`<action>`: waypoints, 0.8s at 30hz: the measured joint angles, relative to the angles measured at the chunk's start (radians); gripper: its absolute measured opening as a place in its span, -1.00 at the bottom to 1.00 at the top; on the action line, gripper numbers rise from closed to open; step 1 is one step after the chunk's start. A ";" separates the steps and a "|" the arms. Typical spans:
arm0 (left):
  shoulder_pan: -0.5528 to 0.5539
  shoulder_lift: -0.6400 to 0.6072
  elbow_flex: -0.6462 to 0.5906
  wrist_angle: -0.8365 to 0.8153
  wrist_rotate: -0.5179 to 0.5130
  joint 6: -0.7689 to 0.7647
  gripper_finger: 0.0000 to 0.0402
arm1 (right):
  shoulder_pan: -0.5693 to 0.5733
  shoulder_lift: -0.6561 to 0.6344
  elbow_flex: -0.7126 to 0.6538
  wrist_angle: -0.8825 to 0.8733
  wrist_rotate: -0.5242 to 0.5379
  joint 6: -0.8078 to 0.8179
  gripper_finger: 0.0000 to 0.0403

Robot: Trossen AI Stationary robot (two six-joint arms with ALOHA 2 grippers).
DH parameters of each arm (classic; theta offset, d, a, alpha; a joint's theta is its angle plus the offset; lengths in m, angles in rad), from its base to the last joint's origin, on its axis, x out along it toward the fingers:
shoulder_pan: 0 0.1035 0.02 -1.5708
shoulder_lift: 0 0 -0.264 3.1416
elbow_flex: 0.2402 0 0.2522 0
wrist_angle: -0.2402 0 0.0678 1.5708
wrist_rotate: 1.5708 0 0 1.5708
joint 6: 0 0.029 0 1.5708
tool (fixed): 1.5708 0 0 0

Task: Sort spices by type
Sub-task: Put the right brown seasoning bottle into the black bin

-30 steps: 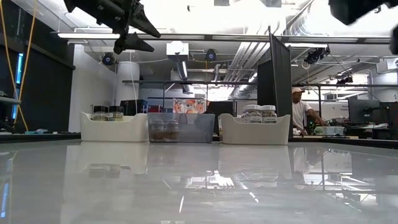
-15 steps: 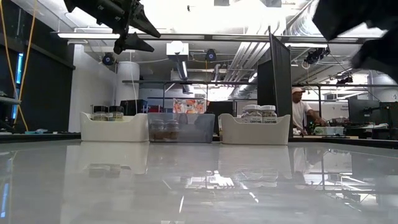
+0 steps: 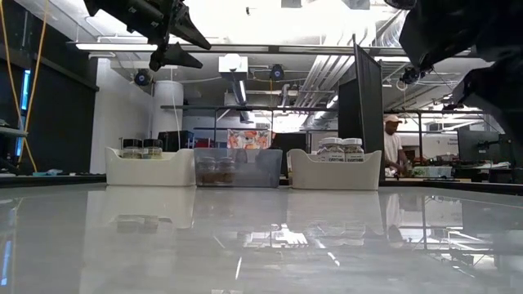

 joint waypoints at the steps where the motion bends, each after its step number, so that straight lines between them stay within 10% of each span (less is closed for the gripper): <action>1: 0.000 0.000 0.000 0.000 0.000 0.000 0.22 | 0.000 0.000 -0.007 0.014 0.000 0.002 0.58; 24: 0.000 0.000 0.000 -0.022 0.000 0.000 0.22 | 0.006 0.101 -0.023 0.025 0.005 -0.026 0.56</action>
